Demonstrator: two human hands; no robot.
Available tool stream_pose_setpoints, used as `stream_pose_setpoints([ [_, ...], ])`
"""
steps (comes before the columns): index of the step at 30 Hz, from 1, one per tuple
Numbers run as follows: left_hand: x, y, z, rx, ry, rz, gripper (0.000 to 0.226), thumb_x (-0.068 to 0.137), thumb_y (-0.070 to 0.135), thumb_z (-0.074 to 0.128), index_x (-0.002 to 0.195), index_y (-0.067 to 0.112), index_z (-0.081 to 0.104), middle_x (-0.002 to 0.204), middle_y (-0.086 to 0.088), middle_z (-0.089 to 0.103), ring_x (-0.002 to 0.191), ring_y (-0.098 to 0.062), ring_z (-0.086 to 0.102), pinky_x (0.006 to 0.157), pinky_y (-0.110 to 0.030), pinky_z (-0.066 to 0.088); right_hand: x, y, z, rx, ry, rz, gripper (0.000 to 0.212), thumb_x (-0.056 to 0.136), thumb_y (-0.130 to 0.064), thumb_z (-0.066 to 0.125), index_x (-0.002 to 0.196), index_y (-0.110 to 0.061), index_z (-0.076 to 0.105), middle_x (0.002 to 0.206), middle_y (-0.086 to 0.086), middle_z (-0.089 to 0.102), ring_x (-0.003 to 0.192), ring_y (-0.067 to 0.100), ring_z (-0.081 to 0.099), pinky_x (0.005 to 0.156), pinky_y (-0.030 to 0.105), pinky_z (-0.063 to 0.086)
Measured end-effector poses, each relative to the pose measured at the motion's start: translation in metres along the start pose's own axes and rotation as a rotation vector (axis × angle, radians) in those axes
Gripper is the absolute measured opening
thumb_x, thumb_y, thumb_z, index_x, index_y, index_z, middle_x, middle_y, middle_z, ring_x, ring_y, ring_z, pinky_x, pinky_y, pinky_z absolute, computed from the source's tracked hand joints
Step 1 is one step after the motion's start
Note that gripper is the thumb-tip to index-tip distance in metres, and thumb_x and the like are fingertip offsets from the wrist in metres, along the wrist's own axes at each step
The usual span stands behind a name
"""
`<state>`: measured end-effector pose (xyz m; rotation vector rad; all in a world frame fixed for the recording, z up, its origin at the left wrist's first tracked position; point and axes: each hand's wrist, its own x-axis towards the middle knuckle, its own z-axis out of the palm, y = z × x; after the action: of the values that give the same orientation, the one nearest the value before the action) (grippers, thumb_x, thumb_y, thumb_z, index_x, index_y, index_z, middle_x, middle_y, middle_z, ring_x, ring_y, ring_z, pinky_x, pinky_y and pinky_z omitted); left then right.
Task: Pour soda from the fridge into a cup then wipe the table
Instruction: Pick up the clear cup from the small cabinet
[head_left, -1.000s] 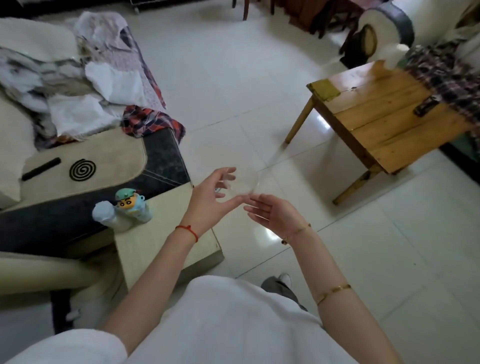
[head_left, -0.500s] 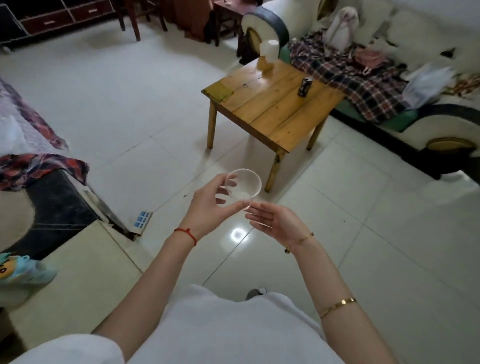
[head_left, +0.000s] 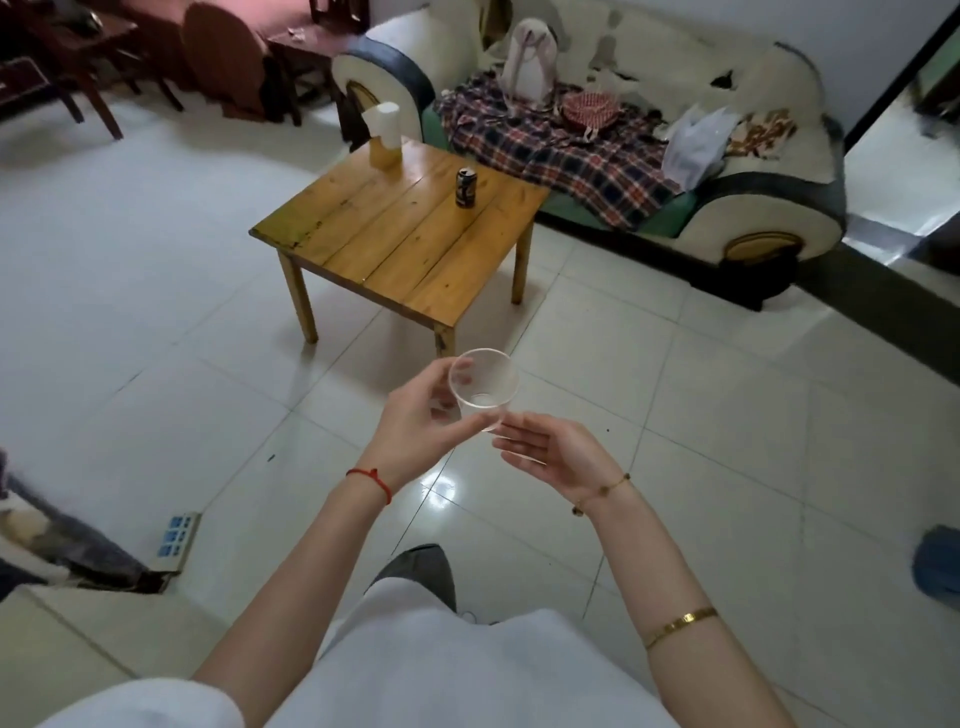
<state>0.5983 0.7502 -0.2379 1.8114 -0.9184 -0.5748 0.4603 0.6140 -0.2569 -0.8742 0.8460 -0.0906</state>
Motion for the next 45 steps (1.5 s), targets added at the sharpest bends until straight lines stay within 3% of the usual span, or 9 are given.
stream_pose_setpoints([
  [4,0.043,0.004,0.02,0.019,-0.063,0.016,0.072,0.066,0.064,0.073,0.127,0.029,0.056,0.112,0.019,0.062,0.099,-0.004,0.063,0.085,-0.03,0.058,0.022,-0.021,-0.027,0.052,0.037,-0.021,0.025,0.098,-0.014,0.05,0.106,-0.001,0.069,0.11,0.018,0.071,0.099,0.027,0.07,0.085,0.032,0.057],
  [12,0.155,0.009,0.057,0.029,-0.117,0.038,0.063,0.075,0.041,0.079,0.13,0.022,0.055,0.118,0.012,0.063,0.102,-0.004,0.063,0.088,-0.029,0.057,0.098,-0.088,-0.076,0.107,0.067,-0.023,0.026,0.099,-0.016,0.048,0.104,-0.002,0.069,0.107,0.016,0.072,0.095,0.024,0.071,0.079,0.03,0.057],
  [17,0.249,0.018,0.067,-0.002,-0.109,0.038,0.065,0.074,0.047,0.078,0.131,0.024,0.055,0.119,0.016,0.061,0.104,-0.005,0.063,0.088,-0.033,0.058,0.157,-0.161,-0.095,0.086,0.065,-0.014,0.026,0.099,-0.015,0.047,0.102,-0.003,0.07,0.104,0.015,0.073,0.093,0.024,0.071,0.076,0.029,0.058],
  [21,0.325,0.023,0.073,-0.01,-0.079,0.043,0.058,0.077,0.038,0.08,0.129,0.027,0.055,0.119,0.016,0.061,0.105,0.0,0.061,0.088,-0.031,0.057,0.208,-0.222,-0.107,0.063,0.058,-0.021,0.027,0.1,-0.016,0.046,0.101,-0.004,0.07,0.102,0.013,0.074,0.093,0.023,0.071,0.074,0.027,0.058],
  [26,0.403,0.027,0.078,0.017,-0.077,0.051,0.062,0.075,0.045,0.078,0.13,0.026,0.055,0.121,0.015,0.061,0.108,-0.001,0.06,0.087,-0.032,0.058,0.26,-0.279,-0.118,0.06,0.053,-0.034,0.027,0.099,-0.014,0.047,0.099,-0.003,0.071,0.101,0.014,0.074,0.092,0.024,0.071,0.079,0.029,0.059],
  [33,0.484,0.02,0.091,0.023,-0.057,0.018,0.06,0.076,0.044,0.078,0.129,0.026,0.055,0.122,0.014,0.062,0.109,-0.003,0.061,0.089,-0.035,0.058,0.326,-0.334,-0.14,0.061,0.023,-0.007,0.03,0.1,-0.015,0.047,0.114,0.003,0.067,0.112,0.019,0.071,0.097,0.026,0.07,0.076,0.028,0.058],
  [42,0.586,0.018,0.127,0.046,0.125,-0.089,0.059,0.076,0.042,0.079,0.128,0.03,0.055,0.121,0.015,0.061,0.108,-0.001,0.059,0.088,-0.032,0.057,0.428,-0.42,-0.175,-0.088,-0.099,0.086,0.029,0.102,-0.016,0.044,0.103,-0.006,0.071,0.104,0.013,0.074,0.095,0.021,0.072,0.082,0.029,0.058],
  [45,0.622,0.027,0.139,0.04,0.229,-0.138,0.06,0.076,0.042,0.079,0.129,0.029,0.055,0.123,0.014,0.062,0.108,0.002,0.058,0.087,-0.023,0.056,0.459,-0.464,-0.186,-0.141,-0.166,0.141,0.029,0.102,-0.016,0.044,0.109,-0.003,0.07,0.108,0.015,0.073,0.098,0.022,0.071,0.083,0.029,0.059],
])
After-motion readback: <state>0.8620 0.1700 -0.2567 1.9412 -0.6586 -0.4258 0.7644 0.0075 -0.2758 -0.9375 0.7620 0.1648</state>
